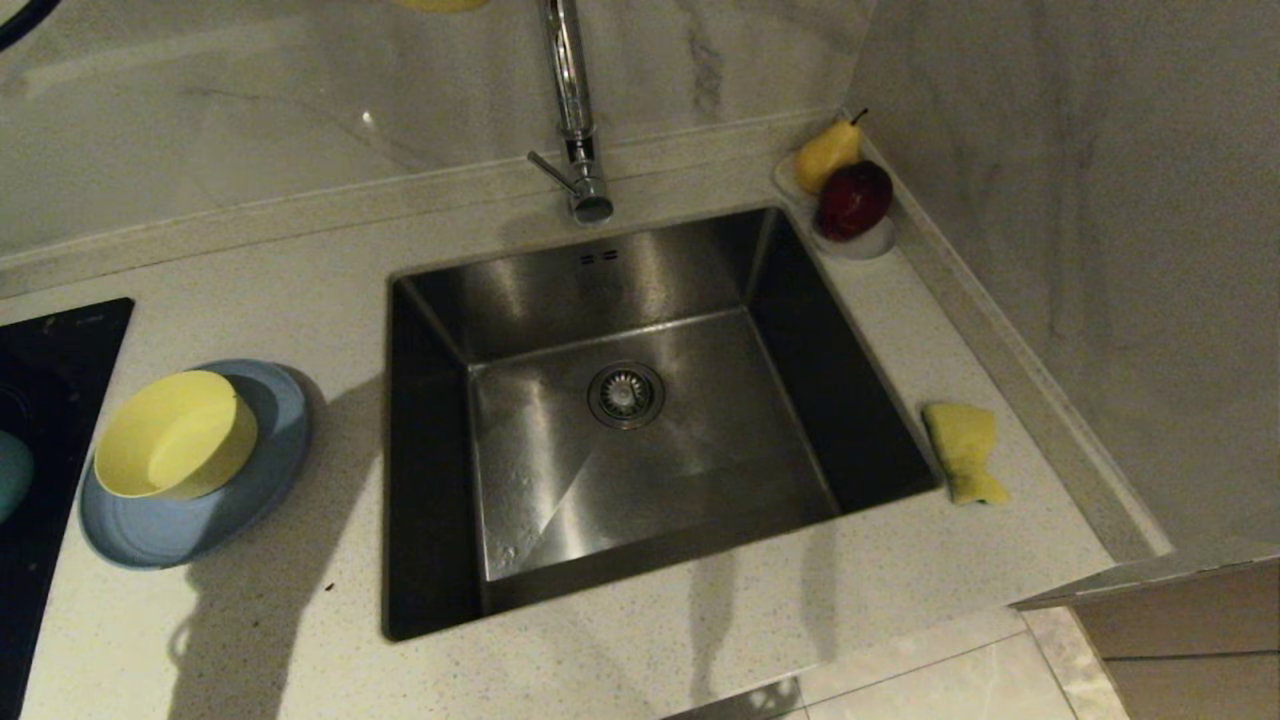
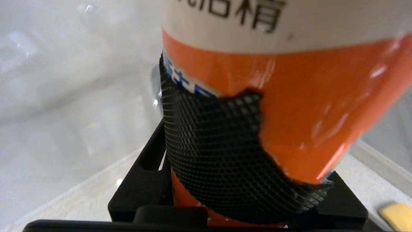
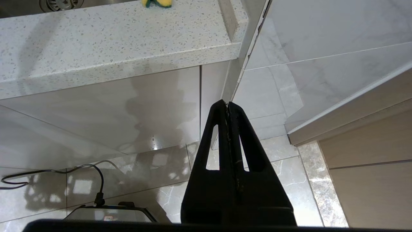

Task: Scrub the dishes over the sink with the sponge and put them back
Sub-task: Squeeze it onto the sponge

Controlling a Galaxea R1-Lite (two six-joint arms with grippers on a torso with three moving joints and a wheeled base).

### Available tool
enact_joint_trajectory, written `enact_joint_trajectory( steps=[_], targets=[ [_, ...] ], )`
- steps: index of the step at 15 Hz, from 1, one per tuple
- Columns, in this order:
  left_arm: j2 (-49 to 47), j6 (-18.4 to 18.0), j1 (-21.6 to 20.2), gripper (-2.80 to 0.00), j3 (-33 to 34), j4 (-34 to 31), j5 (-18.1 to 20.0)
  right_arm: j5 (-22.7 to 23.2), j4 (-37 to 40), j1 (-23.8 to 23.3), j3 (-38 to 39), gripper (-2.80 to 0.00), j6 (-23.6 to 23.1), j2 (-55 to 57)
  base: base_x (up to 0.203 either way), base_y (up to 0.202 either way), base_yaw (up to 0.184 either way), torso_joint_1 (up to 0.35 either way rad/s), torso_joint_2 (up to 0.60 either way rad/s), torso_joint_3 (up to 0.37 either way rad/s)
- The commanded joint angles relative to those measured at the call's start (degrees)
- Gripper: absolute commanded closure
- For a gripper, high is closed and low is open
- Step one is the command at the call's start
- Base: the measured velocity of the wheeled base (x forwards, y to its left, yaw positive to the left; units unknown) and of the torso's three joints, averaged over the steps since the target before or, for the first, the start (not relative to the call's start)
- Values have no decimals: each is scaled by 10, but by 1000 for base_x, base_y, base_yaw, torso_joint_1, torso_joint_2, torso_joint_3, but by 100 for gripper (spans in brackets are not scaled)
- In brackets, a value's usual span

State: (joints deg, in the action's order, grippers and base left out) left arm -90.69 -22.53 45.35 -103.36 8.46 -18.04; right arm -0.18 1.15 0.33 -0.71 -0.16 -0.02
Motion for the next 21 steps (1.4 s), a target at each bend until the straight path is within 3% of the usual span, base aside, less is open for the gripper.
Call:
enact_joint_trajectory(
  steps=[1, 3, 6, 9, 13, 21],
  targets=[
    [-64, -30, 31, 0, -42, 5, -5, 0, 0, 0, 0, 0, 0, -1, 0, 0, 0, 0, 0, 0],
    [-83, -83, 54, 0, -45, 13, -7, 0, 0, 0, 0, 0, 0, -1, 0, 0, 0, 0, 0, 0],
    [-107, -121, 81, 0, -47, 31, -8, 0, 0, 0, 0, 0, 0, -1, 0, 0, 0, 0, 0, 0],
    [-138, -182, 117, 0, -46, 53, -36, 0, 0, 0, 0, 0, 0, -1, 0, 0, 0, 0, 0, 0],
    [-175, -186, 144, 0, -46, 51, -57, 0, 0, 0, 0, 0, 0, -1, 0, 0, 0, 0, 0, 0],
    [-230, -189, 145, 0, -22, 46, -75, 0, 0, 0, 0, 0, 0, -1, 0, 0, 0, 0, 0, 0]
  ],
)
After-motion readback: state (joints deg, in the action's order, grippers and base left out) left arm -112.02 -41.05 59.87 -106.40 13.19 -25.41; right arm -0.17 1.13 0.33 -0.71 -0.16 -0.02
